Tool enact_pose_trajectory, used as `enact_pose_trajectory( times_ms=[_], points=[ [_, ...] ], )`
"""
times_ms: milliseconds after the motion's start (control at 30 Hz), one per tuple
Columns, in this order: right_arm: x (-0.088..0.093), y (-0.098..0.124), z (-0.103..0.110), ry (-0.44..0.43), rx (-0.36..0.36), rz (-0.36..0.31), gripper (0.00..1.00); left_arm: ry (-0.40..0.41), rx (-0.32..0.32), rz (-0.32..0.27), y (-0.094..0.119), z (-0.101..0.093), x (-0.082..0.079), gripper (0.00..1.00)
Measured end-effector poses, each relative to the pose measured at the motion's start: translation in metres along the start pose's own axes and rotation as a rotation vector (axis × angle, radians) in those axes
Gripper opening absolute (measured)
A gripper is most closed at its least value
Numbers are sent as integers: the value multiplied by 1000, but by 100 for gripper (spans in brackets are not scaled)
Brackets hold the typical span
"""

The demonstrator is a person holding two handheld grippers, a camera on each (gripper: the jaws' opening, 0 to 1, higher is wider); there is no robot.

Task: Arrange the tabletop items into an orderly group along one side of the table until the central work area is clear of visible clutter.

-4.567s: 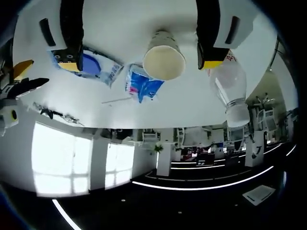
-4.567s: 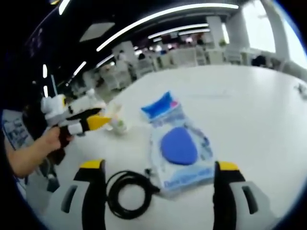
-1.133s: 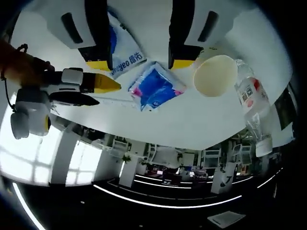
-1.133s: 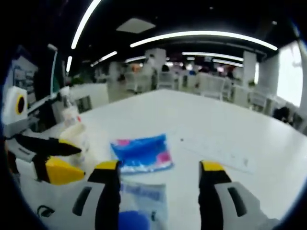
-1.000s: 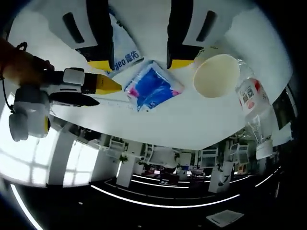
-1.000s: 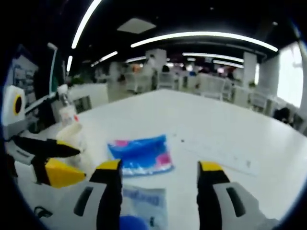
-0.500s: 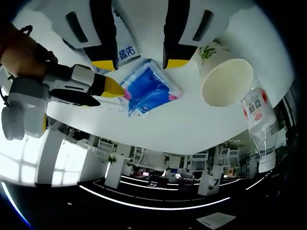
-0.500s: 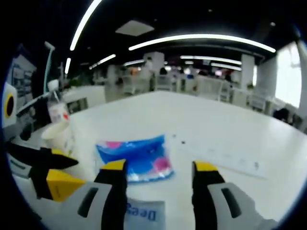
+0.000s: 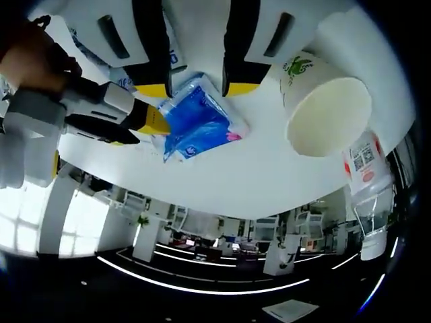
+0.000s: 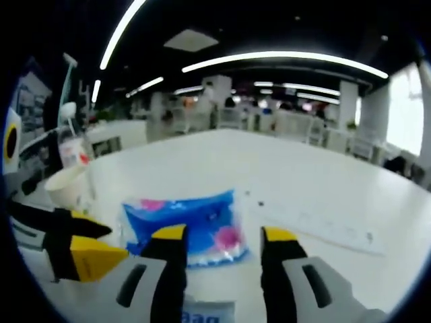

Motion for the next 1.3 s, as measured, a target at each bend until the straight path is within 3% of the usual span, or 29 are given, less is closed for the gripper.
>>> enact_pose_trajectory(
  times_ms=[400, 467, 567, 933, 1300],
  points=[
    [9, -10, -5, -22, 46, 19, 24, 15, -21, 11, -5, 1, 6, 15],
    [8, -11, -6, -31, 49, 9, 22, -17, 1, 31, -7, -2, 9, 13],
    [8, -13, -8, -24, 52, 10, 21, -19, -18, 49, -6, 2, 13, 11],
    [12, -12, -17, -5, 76, 39, 2, -32, -1, 58, -7, 2, 13, 2],
    [14, -7, -17, 33, 60, 68, 0, -30, 23, 75, -7, 3, 12, 0]
  ],
)
Point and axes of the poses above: the point that each gripper's makers call its tool centre point, and the gripper's own axes: y roughly backward along the fingers, z roughly to its left, x roughly out of its underside, the point moved 6 cm from there along y, roughly backward along the fingers, and after that the axes turned 5 degrees about y, right-handed, at the moved point
